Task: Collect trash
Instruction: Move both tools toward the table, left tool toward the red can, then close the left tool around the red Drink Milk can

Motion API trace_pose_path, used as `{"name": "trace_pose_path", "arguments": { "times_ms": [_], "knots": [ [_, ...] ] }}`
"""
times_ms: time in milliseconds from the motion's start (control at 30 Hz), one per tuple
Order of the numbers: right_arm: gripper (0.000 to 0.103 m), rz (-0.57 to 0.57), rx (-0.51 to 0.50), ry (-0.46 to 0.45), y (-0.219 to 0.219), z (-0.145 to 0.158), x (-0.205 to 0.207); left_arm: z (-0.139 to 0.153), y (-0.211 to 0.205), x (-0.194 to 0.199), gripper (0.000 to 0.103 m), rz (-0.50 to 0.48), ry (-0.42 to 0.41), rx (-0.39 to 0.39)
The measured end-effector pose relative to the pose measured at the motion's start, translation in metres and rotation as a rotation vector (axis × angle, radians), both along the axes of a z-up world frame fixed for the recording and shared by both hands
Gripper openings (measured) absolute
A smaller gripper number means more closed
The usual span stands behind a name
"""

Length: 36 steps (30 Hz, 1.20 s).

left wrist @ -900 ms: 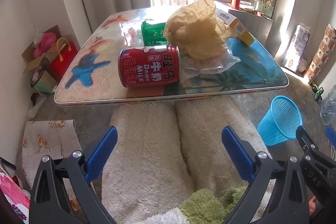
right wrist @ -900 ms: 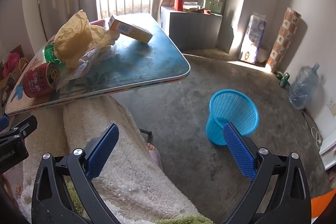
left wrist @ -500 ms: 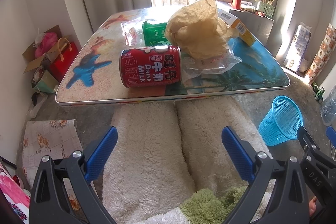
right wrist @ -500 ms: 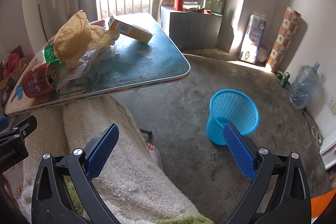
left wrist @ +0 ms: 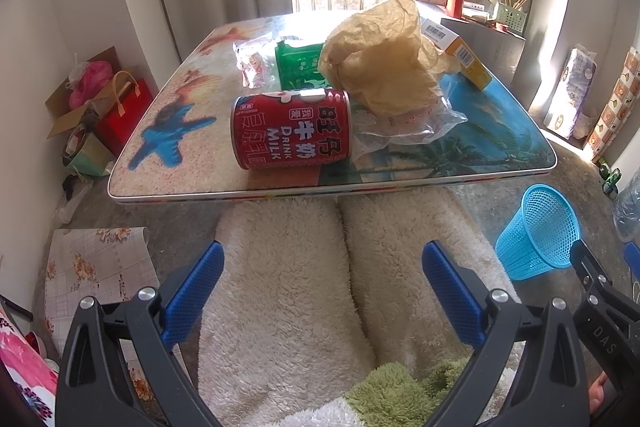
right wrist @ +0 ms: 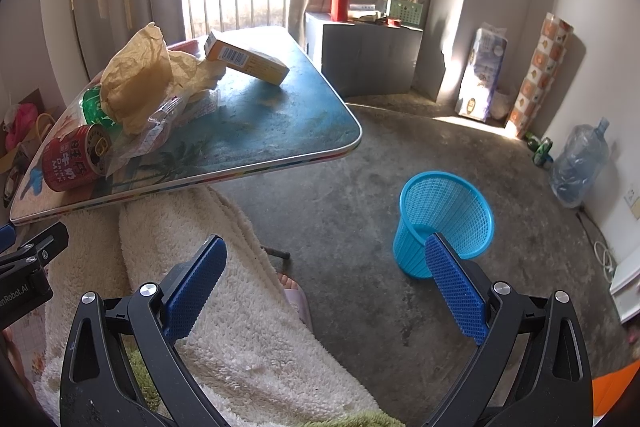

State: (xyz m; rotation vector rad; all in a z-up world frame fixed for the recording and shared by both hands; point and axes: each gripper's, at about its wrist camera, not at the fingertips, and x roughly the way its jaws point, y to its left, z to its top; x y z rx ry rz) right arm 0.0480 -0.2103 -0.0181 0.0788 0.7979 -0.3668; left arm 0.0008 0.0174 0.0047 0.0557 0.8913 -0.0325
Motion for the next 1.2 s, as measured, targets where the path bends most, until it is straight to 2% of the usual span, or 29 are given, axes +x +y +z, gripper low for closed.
{"name": "trace_pose_path", "arguments": {
  "times_ms": [333, 533, 633, 700, 767, 867, 1067, 1200],
  "knots": [
    [0.095, 0.042, -0.003, -0.016, 0.001, 0.005, 0.028, 0.003, 0.003, 0.021, 0.097, 0.026, -0.032, 0.01],
    [0.095, 0.123, -0.024, -0.09, 0.011, 0.02, 0.054, 0.01, 0.024, 0.036, 0.097, 0.039, -0.028, -0.06],
    [0.095, 0.182, -0.006, -0.136, 0.012, 0.031, 0.066, 0.017, 0.037, 0.042, 0.097, 0.062, -0.114, -0.107],
    [0.095, 0.239, 0.036, -0.176, 0.013, 0.038, 0.077, 0.021, 0.045, 0.05, 0.097, 0.068, -0.139, -0.139],
    [0.095, 0.276, 0.07, -0.218, 0.013, 0.045, 0.085, 0.027, 0.047, 0.056, 0.097, 0.035, -0.151, -0.129],
    [0.095, 0.307, 0.091, -0.244, 0.014, 0.053, 0.099, 0.032, 0.054, 0.067, 0.097, -0.016, -0.158, -0.197],
    [0.095, 0.332, 0.172, -0.213, 0.007, 0.053, 0.124, 0.046, 0.054, 0.089, 0.097, -0.084, -0.175, -0.286],
    [0.095, 0.349, 0.225, -0.198, 0.003, 0.051, 0.136, 0.058, 0.045, 0.106, 0.097, -0.145, -0.196, -0.306]
  ]
}}
